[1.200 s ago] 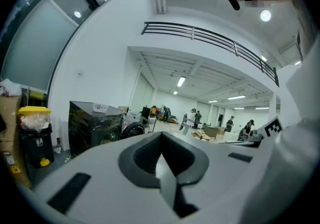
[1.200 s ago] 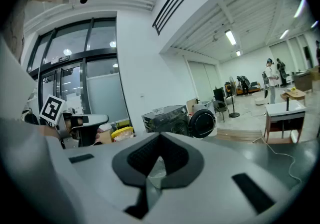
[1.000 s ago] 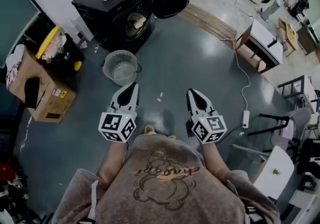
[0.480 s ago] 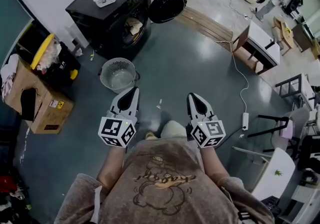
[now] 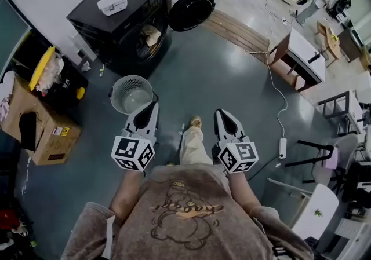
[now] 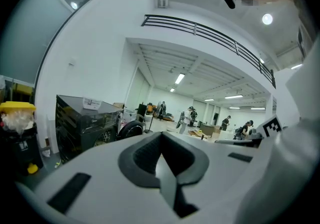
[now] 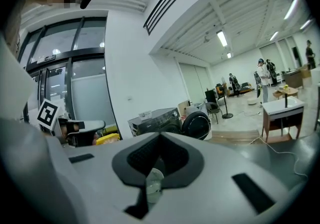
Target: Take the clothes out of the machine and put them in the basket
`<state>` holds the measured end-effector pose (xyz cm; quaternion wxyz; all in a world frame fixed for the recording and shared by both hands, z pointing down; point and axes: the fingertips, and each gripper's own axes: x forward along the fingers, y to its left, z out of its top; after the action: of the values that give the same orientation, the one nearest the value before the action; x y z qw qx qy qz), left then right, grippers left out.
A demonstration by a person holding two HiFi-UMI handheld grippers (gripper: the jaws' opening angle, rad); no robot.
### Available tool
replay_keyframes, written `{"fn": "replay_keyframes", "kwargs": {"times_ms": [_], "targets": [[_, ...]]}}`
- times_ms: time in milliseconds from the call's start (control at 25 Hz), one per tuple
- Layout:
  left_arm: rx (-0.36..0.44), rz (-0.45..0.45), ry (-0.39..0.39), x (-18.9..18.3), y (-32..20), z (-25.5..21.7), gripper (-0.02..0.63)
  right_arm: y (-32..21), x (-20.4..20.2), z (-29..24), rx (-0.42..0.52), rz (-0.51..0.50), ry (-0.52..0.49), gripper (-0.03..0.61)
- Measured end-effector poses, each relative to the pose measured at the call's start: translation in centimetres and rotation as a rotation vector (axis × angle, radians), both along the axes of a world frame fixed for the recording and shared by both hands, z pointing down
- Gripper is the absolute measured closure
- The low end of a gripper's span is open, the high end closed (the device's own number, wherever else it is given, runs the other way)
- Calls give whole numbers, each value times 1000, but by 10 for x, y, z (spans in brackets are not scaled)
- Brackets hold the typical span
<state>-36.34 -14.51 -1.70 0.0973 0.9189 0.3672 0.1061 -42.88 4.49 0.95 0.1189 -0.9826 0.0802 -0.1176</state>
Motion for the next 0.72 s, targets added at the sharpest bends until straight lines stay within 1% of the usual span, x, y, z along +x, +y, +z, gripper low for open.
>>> {"fn": "replay_keyframes", "kwargs": {"times_ms": [160, 360, 520, 640, 720], "targets": [[8, 6, 1, 42, 21, 0, 606, 19, 44, 5, 8, -11, -14, 581], [9, -24, -14, 110, 50, -1, 606, 50, 111, 4, 7, -49, -34, 581], [14, -26, -24, 162, 85, -7, 606, 80, 165, -3, 3, -92, -42, 581], [18, -8, -16, 196, 114, -11, 606, 103, 204, -3, 8, -121, -45, 581], [22, -12, -11, 218, 131, -13, 606, 117, 230, -3, 7, -141, -46, 581]]}}
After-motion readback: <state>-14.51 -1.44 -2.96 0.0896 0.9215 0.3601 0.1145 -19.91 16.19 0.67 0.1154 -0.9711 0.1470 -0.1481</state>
